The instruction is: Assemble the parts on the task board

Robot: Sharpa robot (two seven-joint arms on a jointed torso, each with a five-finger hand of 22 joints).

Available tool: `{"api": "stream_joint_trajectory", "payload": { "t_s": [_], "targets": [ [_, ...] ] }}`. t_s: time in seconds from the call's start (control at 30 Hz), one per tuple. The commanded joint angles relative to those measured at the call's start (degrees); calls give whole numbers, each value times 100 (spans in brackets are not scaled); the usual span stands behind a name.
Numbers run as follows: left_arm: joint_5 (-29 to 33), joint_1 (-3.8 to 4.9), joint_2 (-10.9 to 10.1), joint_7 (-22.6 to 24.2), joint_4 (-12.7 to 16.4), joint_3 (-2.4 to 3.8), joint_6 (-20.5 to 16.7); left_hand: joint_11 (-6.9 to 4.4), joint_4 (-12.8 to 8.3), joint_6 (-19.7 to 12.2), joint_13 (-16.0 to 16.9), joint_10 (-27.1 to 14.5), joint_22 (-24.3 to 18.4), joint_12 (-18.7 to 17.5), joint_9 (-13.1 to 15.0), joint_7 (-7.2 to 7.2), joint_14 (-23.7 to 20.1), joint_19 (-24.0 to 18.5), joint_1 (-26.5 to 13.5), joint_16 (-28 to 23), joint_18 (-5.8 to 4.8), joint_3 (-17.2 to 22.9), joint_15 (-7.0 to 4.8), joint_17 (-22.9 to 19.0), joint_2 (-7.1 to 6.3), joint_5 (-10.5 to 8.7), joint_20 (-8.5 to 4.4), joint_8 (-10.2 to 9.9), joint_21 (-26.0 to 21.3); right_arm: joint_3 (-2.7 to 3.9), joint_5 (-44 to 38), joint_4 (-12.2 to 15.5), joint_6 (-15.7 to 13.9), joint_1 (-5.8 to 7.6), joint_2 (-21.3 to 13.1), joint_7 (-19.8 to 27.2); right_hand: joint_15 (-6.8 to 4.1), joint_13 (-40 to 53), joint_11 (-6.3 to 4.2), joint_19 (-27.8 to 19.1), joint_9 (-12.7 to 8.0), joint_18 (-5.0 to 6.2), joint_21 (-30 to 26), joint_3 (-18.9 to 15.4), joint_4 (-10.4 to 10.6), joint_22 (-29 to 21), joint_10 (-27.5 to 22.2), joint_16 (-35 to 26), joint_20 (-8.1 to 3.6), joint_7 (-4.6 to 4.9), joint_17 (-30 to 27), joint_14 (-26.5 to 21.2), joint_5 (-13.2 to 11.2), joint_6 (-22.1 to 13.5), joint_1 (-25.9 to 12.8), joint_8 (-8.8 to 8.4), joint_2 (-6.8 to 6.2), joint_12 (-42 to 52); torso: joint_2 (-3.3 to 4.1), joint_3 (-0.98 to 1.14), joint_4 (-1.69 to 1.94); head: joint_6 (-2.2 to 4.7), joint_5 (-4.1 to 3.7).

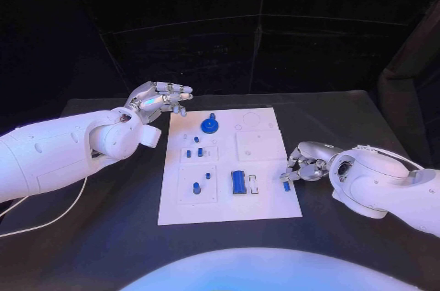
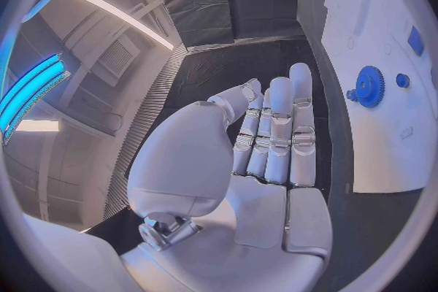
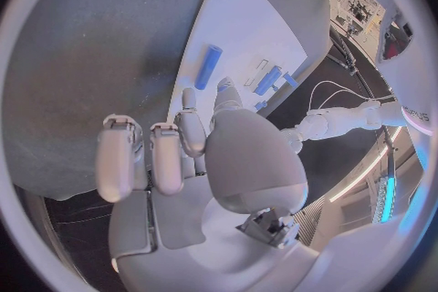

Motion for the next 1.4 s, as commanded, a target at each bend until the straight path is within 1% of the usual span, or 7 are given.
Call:
{"api": "stream_joint_trajectory", "payload": {
  "t_s": [0.03, 0.53, 0.7, 0.93, 1.03, 1.17, 1.4],
  "targets": [
    [13, 4, 2, 47, 5, 4, 62, 17, -19, -51, -7, -38, -5, 30, -5, 7, -49, -41, -33, -32, 32, 19, -3, -5, 3, 25, -16, 32, -21, -1, -200, 2, 358, -1, 15, -168, -13, 14, -30, -6, -2, -45, 15, -37, 7, 58, 30, -31, 7, -7, 72, 339, -34, 70, -36, -9, -17, -30, 3, -1, 6, -6, -9],
    [13, -2, -2, 31, -4, 3, 81, 17, -19, -51, -7, -38, -5, 30, -5, 7, -49, -41, -33, -32, 32, 19, -3, -5, 3, 25, -16, 32, -21, -2, -386, 22, 699, -47, 119, -277, -44, 9, -68, -3, 27, -47, 17, -82, -13, 69, 26, -36, -19, -53, 74, 338, -79, 200, 48, 32, -38, -51, 0, -5, 6, -16, -13],
    [13, -2, -4, 28, -2, 3, 82, 17, -19, -51, -7, -38, -5, 30, -5, 7, -49, -41, -33, -32, 32, 19, -3, -5, 3, 25, -16, 32, -21, -2, -517, -1, 775, -99, 177, -299, -68, 10, -92, 3, 31, -50, 22, 31, -282, 85, 18, -34, -44, -69, 88, 341, 120, 214, 494, 5, 28, -67, 0, -5, 7, -26, -10],
    [13, -3, -8, 25, -1, 3, 82, 17, -19, -51, -7, -38, -5, 30, -5, 7, -49, -41, -33, -32, 32, 19, -3, -5, 3, 25, -16, 32, -21, -2, -726, -30, 771, -118, 221, -338, -85, -6, -100, 6, -14, -52, 23, 393, -685, 97, -14, -34, -74, -63, 106, 342, -274, 229, 1114, -91, 289, -120, -5, -6, 6, -30, -5],
    [13, -3, -8, 23, 0, 3, 84, 17, -19, -51, -7, -38, -5, 30, -5, 7, -49, -41, -33, -32, 32, 19, -3, -5, 3, 25, -16, 32, -21, -2, -770, -19, 693, -121, 230, -340, -78, -11, -93, 6, -54, -54, 22, 557, -793, 98, -24, -33, -68, -52, 113, 343, -413, 219, 1231, -162, 380, -138, -7, -4, 6, -24, -3],
    [13, -4, -10, 23, -2, 3, 85, 16, -22, -53, -8, -41, -9, 34, -5, 7, -53, -43, -34, -31, 33, 22, -3, -9, 6, 26, -15, 37, -24, -1, -681, 33, 461, -123, 217, -307, -55, 14, -67, 16, -97, -60, 33, 627, -706, 119, -1, -20, -50, -25, 139, 349, -474, 174, 1063, -241, 464, -103, -12, -3, 3, -17, -7],
    [13, -10, -12, 22, 1, 2, 92, 16, -22, -53, -8, -41, -9, 34, -5, 7, -53, -43, -34, -31, 33, 22, -3, -9, 6, 26, -15, 37, -24, 0, -351, 222, -26, -123, 136, -226, -49, 33, -63, 25, -156, -61, 42, 782, -698, 136, 1, -6, -41, -18, 170, 356, -69, 189, 922, -335, 364, -90, -7, -7, 14, 6, -16]
  ]
}}
